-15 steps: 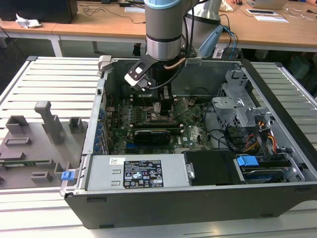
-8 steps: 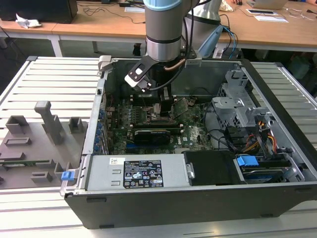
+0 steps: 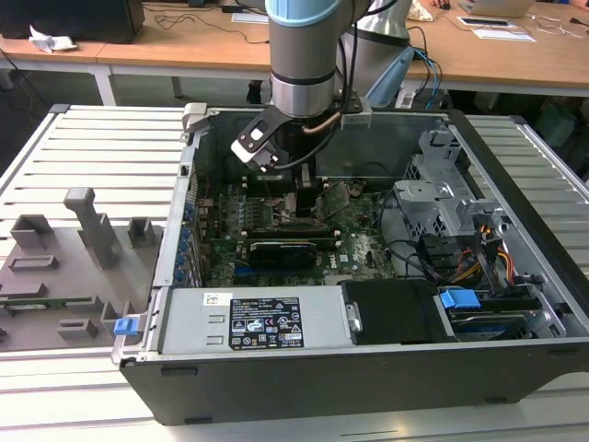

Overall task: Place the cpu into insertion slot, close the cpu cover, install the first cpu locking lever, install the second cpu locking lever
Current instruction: 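Place the cpu into insertion slot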

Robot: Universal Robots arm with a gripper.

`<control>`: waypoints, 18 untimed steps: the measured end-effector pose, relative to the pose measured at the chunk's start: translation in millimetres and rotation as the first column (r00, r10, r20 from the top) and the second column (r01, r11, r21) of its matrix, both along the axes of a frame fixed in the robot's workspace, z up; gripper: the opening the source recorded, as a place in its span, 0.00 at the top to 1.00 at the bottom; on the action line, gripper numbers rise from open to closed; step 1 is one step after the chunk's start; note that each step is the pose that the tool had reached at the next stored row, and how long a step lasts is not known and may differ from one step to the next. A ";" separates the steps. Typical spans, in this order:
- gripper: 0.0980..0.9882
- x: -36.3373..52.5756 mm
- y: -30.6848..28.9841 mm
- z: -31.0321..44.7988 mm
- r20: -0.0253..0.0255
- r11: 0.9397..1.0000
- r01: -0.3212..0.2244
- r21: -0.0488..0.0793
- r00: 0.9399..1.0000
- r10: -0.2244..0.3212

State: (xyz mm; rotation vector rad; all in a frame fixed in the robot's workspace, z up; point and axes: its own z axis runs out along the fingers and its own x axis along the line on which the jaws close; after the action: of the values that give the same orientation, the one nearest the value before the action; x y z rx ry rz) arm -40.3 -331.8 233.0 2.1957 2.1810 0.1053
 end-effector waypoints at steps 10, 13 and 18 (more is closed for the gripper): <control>0.50 -0.7 5.4 -9.5 0.000 1.000 0.005 0.000 1.000 -0.005; 0.50 -0.8 8.2 -14.3 0.000 1.000 0.005 0.000 1.000 -0.005; 0.50 -4.2 13.8 -31.4 -0.002 1.000 0.005 0.000 1.000 -0.005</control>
State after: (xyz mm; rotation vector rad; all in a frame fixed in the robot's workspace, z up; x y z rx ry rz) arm -44.5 -318.1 201.6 2.2018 2.1759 0.1031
